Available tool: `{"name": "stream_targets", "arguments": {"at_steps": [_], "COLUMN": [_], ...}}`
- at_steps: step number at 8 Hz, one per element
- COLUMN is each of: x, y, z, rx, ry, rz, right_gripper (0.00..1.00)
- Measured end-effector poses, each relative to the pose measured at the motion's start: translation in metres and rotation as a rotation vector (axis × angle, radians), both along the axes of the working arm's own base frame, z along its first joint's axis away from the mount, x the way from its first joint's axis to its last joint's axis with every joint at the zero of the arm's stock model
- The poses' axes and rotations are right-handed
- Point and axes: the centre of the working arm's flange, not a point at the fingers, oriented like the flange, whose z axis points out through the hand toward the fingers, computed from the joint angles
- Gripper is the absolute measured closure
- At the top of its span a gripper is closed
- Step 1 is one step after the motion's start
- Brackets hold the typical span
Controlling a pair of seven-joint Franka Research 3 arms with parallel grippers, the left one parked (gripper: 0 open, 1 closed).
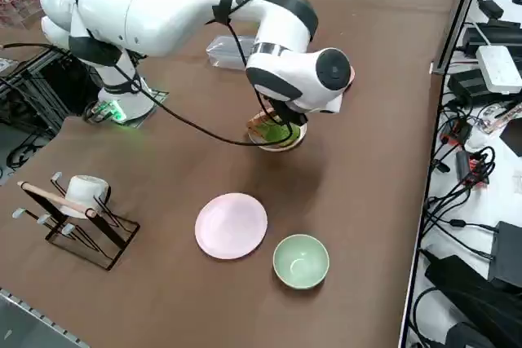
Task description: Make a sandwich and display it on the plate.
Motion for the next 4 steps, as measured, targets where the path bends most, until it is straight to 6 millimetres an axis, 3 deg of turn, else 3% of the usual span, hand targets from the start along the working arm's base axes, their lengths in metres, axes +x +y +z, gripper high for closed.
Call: {"name": "stream_targets", "arguments": {"at_steps": [2, 4], "x": [0.001, 0.002], "y": [0.005, 0.004], "z": [-0.014, -0.018], "rx": [0.014, 0.016], "ry": [0.010, 0.004], "rz": [0.000, -0.008], "right_gripper": [0.84, 0.48]}}
